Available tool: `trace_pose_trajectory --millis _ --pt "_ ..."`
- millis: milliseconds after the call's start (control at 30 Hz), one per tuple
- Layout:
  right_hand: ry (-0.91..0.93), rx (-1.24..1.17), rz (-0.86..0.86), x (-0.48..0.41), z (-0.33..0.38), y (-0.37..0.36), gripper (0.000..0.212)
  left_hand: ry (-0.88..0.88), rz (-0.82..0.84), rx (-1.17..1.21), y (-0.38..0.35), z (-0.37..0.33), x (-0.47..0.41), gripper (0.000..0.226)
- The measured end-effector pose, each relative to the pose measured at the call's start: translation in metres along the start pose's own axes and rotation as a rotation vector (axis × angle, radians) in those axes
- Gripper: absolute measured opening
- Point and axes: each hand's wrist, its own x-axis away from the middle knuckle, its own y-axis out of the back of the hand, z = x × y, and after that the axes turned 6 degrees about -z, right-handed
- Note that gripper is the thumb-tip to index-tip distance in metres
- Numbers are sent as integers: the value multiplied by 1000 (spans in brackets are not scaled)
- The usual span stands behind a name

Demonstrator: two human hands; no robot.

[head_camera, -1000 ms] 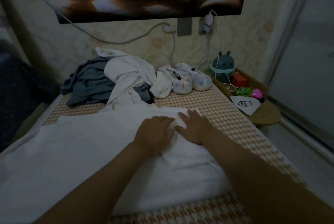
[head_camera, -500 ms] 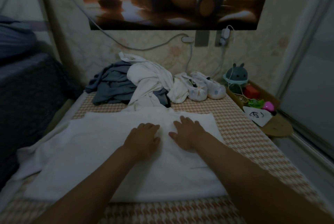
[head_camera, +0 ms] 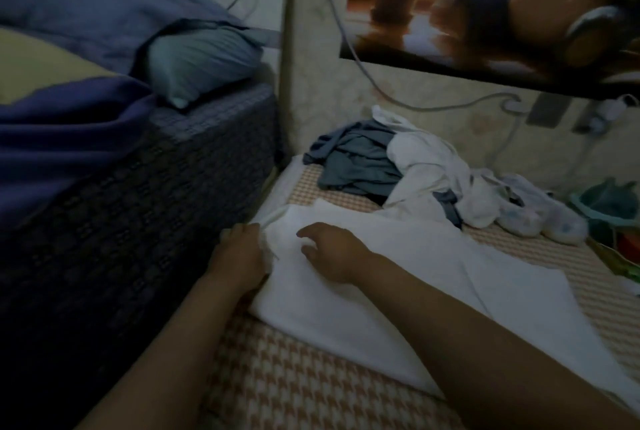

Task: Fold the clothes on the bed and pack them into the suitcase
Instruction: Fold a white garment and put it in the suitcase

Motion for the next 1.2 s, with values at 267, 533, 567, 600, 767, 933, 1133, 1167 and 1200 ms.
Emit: trace_pose_trajectory --millis 267,533,567,600,767,933,1133,1167,1200 --pt "120 98 96 -112 42 -42 62 43 92 207 -12 24 -20 72" --pt "27 -220 -257 -132 34 -32 33 229 -115 266 -16 22 -28 71" --pt "-43 -326 -325 -129 30 -21 30 263 -125 258 -15 21 -30 68" --pt "-110 -411 -366 -126 24 -11 26 278 -132 245 -14 21 -31 60" --pt "-358 -648 -433 -112 -10 27 25 110 -454 187 15 6 -34 17" --pt "-293 -175 -249 -80 -54 57 17 -213 -179 341 38 -27 -23 16" --pt "-292 276 102 -24 -102 59 36 -276 471 275 14 -63 7 43" --pt "-279 215 40 -25 -101 54 34 -281 358 294 8 -64 2 43" --pt "-249 153 -36 -27 -97 48 31 -321 210 288 2 -64 -4 38"
